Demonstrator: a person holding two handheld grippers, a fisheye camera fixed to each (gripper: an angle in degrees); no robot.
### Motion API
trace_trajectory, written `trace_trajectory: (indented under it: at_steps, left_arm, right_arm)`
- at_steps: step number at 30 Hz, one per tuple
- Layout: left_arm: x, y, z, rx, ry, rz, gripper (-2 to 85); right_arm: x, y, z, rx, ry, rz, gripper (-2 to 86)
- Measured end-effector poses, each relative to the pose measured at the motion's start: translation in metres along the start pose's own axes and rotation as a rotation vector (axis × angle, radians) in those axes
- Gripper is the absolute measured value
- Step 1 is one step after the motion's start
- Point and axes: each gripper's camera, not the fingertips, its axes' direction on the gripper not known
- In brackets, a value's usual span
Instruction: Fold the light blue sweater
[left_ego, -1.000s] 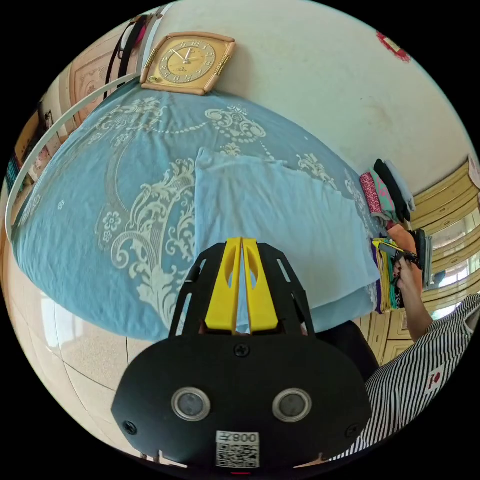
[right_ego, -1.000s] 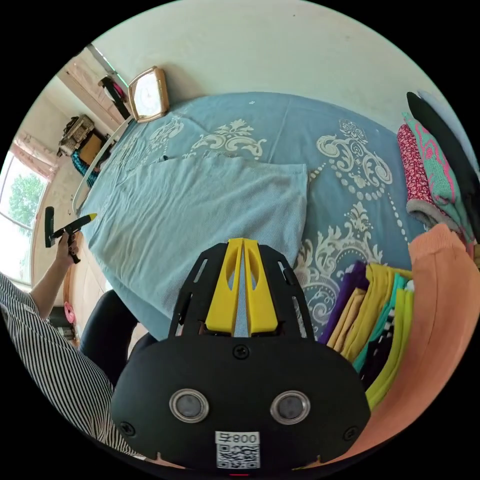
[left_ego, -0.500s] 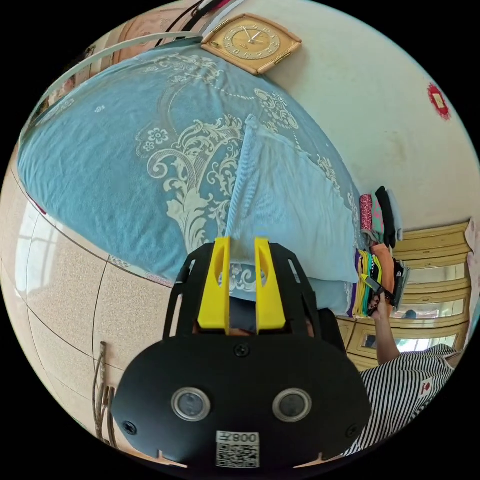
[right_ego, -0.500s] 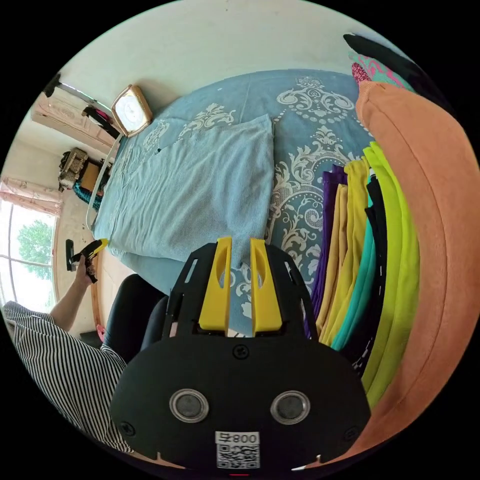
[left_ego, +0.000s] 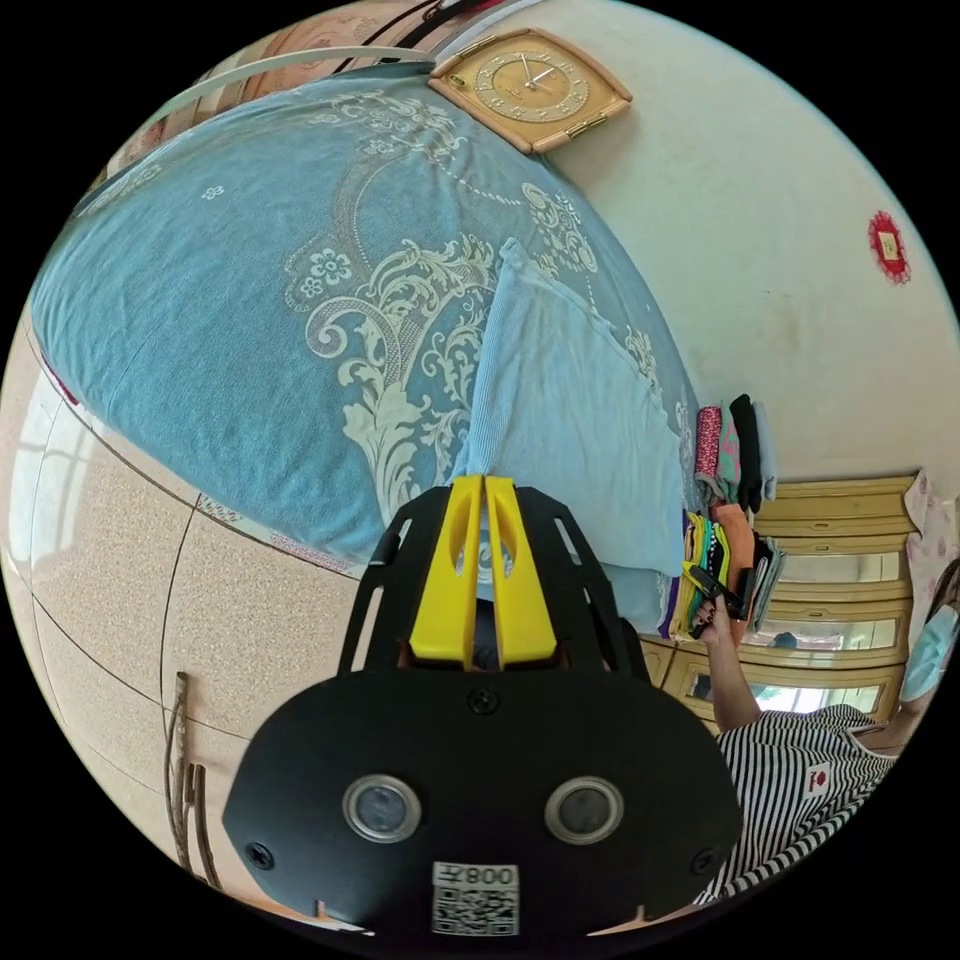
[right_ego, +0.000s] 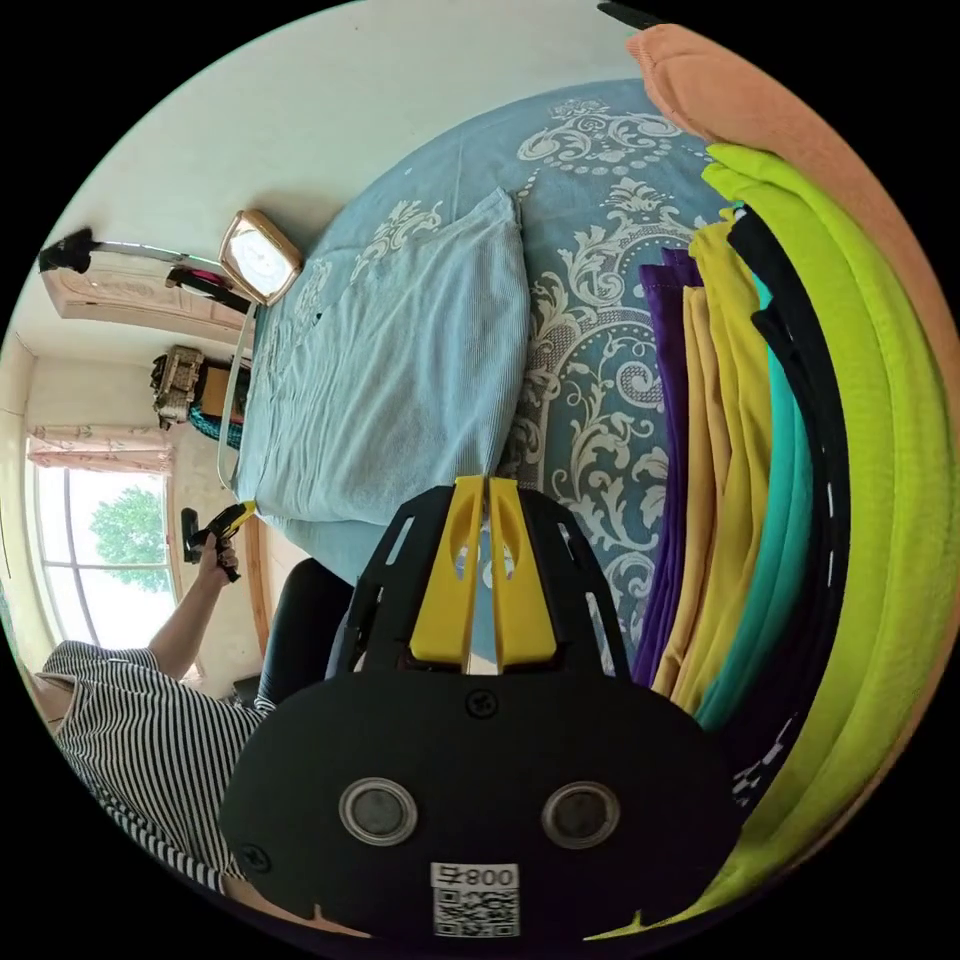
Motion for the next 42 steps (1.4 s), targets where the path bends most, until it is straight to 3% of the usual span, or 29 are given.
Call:
trace_trajectory:
  at_steps: [12, 18, 20, 22, 24, 30, 34, 42]
  left_arm:
    - [0.068, 0.021, -0.045, 0.031, -0.051, 0.128, 0.2]
    - [0.086, 0.027, -0.025, -0.024, -0.097, 0.084, 0.3]
    - [0.092, 0.034, -0.014, -0.042, -0.167, 0.006, 0.4]
    - [0.104, 0.041, -0.015, -0.015, -0.133, 0.013, 0.5]
    - [0.122, 0.047, -0.017, 0.000, -0.107, 0.034, 0.7]
    - [0.228, 0.054, 0.023, -0.090, 0.012, 0.281, 2.4]
    - [0.328, 0.063, 0.077, -0.231, 0.144, 0.507, 4.3]
    - [0.524, 0.119, 0.163, -0.428, 0.208, 0.954, 7.1]
  right_arm:
    - [-0.028, 0.022, -0.064, -0.033, -0.062, -0.148, 0.1]
    - [-0.001, 0.024, -0.035, -0.074, 0.023, -0.068, 0.2]
    - [0.009, 0.018, -0.014, -0.106, 0.139, -0.017, 0.2]
    - [0.005, 0.014, 0.001, -0.151, 0.260, -0.015, 0.1]
    - [0.005, 0.016, -0.001, -0.129, 0.250, -0.010, 0.3]
    - [0.003, 0.024, -0.001, -0.058, 0.223, -0.015, 5.1]
    - [0.028, 0.026, 0.027, -0.115, 0.183, 0.044, 6.1]
    - [0.044, 0.033, 0.028, -0.103, 0.040, 0.056, 2.3]
